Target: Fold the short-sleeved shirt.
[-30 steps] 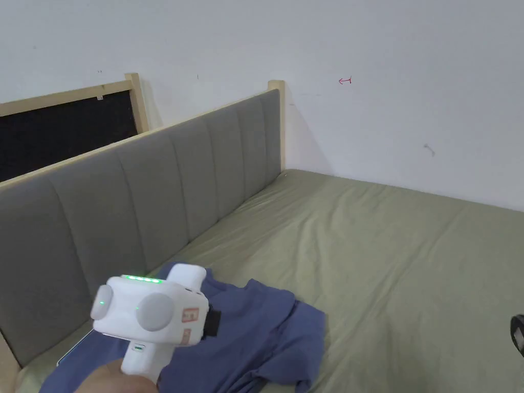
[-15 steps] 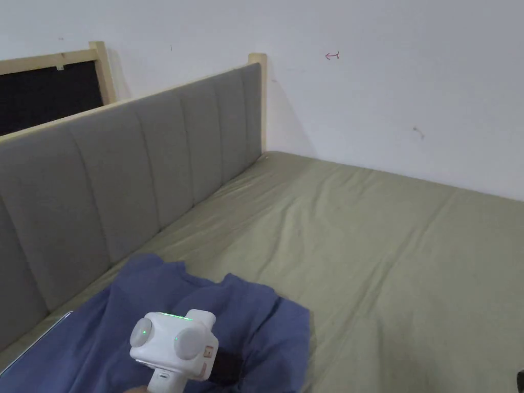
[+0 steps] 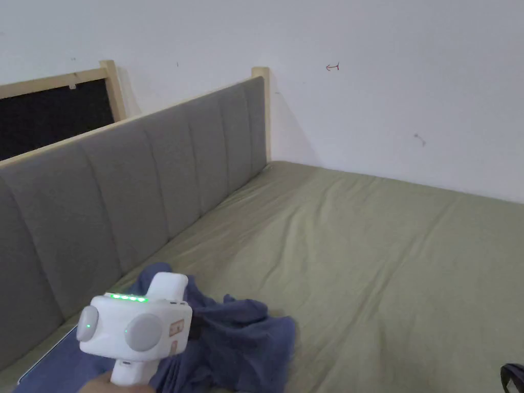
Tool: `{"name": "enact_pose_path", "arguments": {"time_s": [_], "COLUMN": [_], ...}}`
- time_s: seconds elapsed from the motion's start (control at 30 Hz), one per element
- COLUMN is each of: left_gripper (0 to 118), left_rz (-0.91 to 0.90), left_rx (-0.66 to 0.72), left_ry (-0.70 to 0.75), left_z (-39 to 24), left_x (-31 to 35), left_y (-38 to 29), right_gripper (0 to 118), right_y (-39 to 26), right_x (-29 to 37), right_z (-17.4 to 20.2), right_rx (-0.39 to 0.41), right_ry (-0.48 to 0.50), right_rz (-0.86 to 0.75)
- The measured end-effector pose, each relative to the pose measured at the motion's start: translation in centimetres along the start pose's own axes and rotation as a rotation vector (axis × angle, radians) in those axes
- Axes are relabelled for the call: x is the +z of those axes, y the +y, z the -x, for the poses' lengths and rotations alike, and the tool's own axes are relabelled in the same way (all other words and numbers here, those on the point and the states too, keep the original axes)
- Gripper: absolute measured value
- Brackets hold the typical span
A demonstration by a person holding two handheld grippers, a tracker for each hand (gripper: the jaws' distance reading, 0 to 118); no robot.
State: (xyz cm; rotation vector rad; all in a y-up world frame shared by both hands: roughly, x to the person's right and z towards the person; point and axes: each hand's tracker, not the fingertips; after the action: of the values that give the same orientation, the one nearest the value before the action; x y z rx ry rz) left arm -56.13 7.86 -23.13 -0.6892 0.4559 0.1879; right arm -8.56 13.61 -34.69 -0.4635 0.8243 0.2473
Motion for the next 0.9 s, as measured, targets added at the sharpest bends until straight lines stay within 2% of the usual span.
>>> {"name": "enact_pose_path", "arguments": {"time_s": [0.13,0.2,0.27,0.4,0.53,0.73,0.83,0.9], "left_gripper": [1,1,1,1,1,1,1,1], "left_rz": [-0.237,-0.345,-0.445,-0.558,-0.538,-0.396,-0.244,-0.106], "left_rx": [-0.044,-0.042,-0.103,-0.182,-0.236,-0.346,-0.39,-0.449], "left_ry": [-0.018,-0.1,-0.144,-0.386,-0.655,-0.918,-0.952,-0.908], "left_z": [-2.0,-4.0,-6.9,-16.4,-25.3,-37.7,-42.8,-46.8], "left_x": [8.7,12.9,16.7,23.6,26.5,25.7,22.0,18.3], "left_y": [5.4,8.7,11.3,14.2,14.7,12.4,10.5,8.0], "right_gripper": [0,0,0,0,0,0,0,0], "right_y": [0.1,0.2,0.5,0.6,0.4,-1.1,-2.5,-3.9], "right_x": [2.2,3.6,5.2,9.8,14.8,21.5,23.1,23.8], "right_z": [-1.4,-2.3,-3.1,-5.3,-7.8,-11.7,-13.3,-14.5], "right_rx": [-0.039,-0.063,-0.077,-0.121,-0.153,-0.172,-0.157,-0.187], "right_ry": [-0.032,-0.045,-0.082,-0.163,-0.261,-0.436,-0.509,-0.528], "right_rz": [-0.038,-0.069,-0.106,-0.205,-0.28,-0.346,-0.331,-0.308]}}
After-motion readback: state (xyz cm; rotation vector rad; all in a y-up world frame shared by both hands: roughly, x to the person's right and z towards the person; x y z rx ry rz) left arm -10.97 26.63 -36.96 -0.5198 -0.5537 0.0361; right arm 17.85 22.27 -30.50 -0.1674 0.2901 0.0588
